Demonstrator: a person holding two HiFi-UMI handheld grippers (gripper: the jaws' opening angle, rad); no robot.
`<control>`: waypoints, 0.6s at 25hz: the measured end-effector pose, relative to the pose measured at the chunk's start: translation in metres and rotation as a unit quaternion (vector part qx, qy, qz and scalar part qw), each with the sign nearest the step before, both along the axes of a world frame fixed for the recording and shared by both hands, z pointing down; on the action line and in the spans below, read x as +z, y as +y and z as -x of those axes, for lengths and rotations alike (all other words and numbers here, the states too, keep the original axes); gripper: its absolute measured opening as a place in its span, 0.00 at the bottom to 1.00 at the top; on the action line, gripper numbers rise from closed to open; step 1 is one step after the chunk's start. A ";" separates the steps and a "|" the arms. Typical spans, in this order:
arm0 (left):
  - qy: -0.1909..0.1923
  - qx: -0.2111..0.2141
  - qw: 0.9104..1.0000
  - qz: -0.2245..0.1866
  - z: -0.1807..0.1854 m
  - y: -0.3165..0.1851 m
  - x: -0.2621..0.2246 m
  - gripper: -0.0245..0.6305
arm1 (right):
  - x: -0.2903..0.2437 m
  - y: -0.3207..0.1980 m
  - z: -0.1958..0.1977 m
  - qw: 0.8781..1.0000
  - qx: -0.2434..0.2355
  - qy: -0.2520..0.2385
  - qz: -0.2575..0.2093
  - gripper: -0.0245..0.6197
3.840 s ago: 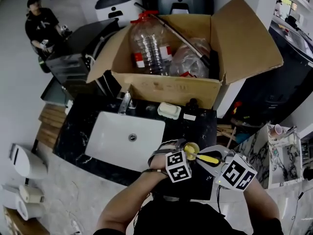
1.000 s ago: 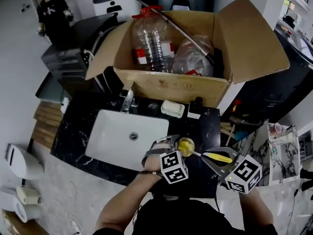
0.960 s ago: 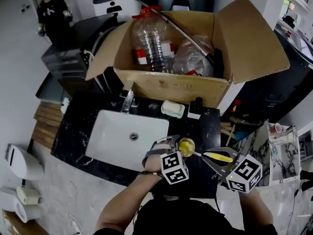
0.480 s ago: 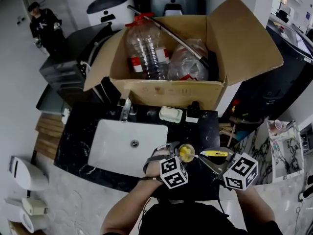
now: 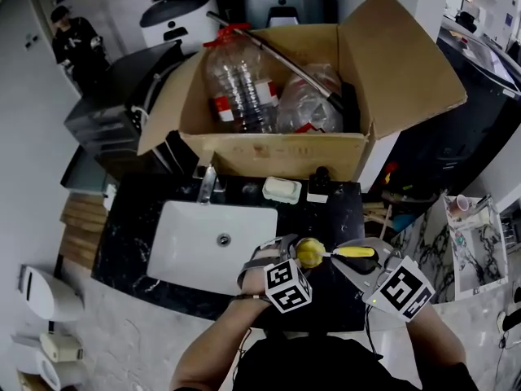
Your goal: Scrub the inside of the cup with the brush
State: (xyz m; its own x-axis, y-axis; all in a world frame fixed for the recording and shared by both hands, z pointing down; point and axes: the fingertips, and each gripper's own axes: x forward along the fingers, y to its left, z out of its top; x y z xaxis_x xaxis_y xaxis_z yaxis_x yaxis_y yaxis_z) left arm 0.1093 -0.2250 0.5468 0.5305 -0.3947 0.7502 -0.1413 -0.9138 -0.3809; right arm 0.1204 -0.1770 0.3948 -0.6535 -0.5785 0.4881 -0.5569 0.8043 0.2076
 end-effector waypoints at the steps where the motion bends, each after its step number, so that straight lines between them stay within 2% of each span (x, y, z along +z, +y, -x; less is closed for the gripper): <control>1: -0.002 -0.002 1.000 -0.008 0.001 -0.002 -0.002 0.65 | 0.003 0.002 0.002 1.000 -0.004 0.012 0.000 0.10; 4: -0.006 -0.005 0.999 -0.032 0.001 -0.005 -0.009 0.65 | 0.016 0.008 0.004 1.000 -0.003 -0.004 0.030 0.10; 7: -0.009 -0.004 0.999 -0.047 0.002 -0.006 -0.013 0.65 | 0.021 0.007 -0.004 0.992 0.024 -0.086 0.085 0.10; 11: 0.006 -0.008 0.999 -0.052 0.004 -0.007 -0.021 0.65 | 0.017 -0.002 -0.024 0.962 0.066 -0.215 0.157 0.11; 15: 0.020 -0.012 0.998 -0.052 0.004 -0.007 -0.029 0.65 | 0.008 -0.001 -0.036 0.938 0.077 -0.283 0.186 0.11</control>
State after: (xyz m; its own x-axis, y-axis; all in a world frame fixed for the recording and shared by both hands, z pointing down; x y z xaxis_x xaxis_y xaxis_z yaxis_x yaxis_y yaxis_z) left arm 0.1052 -0.2321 0.5181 0.5494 -0.4824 0.6823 -0.1795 -0.8656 -0.4674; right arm 0.1559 -0.1782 0.4029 -0.7914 -0.5462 0.2744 -0.6087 0.6637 -0.4346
